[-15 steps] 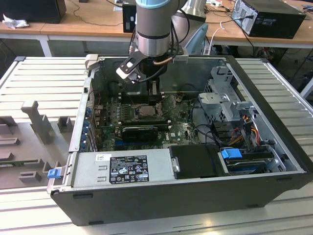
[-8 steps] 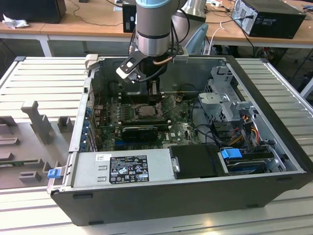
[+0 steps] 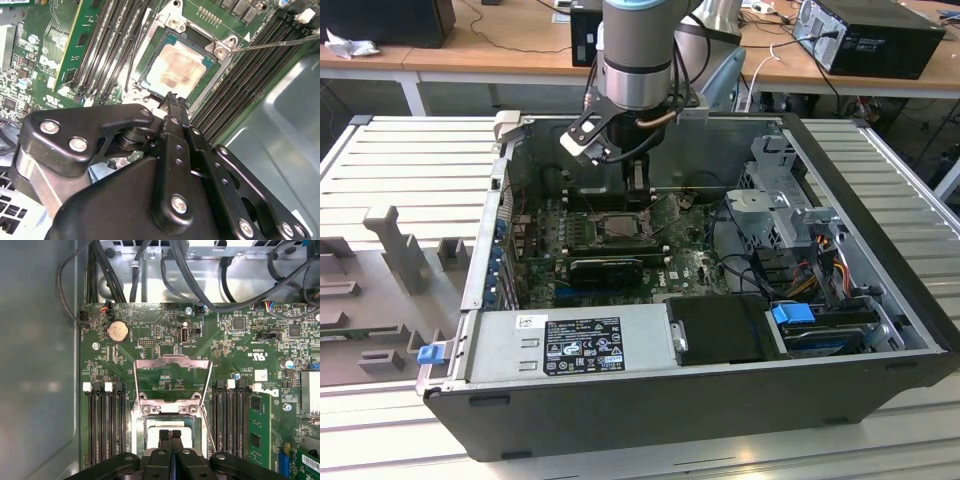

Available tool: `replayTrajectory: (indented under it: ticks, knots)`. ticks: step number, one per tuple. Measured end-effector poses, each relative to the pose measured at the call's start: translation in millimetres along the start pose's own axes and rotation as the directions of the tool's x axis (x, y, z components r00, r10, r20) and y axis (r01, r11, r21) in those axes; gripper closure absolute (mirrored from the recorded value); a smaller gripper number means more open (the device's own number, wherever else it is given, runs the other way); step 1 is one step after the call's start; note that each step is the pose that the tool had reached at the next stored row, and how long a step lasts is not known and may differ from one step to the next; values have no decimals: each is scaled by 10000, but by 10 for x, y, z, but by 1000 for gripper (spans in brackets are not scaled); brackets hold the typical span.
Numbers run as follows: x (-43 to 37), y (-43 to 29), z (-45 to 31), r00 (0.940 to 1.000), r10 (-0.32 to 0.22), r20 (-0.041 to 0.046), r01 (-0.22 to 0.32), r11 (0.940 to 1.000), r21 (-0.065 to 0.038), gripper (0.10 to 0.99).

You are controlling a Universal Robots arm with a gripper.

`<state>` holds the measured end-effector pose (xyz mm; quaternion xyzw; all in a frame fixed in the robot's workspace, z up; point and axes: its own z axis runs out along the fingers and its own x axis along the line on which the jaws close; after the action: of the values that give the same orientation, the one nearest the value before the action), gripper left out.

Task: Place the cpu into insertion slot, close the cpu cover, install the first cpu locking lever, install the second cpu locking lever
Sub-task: 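Close the cpu cover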

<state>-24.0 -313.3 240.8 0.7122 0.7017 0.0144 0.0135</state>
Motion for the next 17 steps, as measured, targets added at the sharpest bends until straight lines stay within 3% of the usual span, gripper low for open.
replayTrajectory:
  ticks: [4,7,8,17]
  knots:
    - [0,2,-67,10000,2,-1,-2,10000,-1,980]
    - [1,7,-201,10000,2,-1,-2,10000,-1,980]
    - [1,19,-210,10000,1,-3,-1,10000,-2,980]
    - [6,375,-197,10000,1,1,-1,10000,44,980]
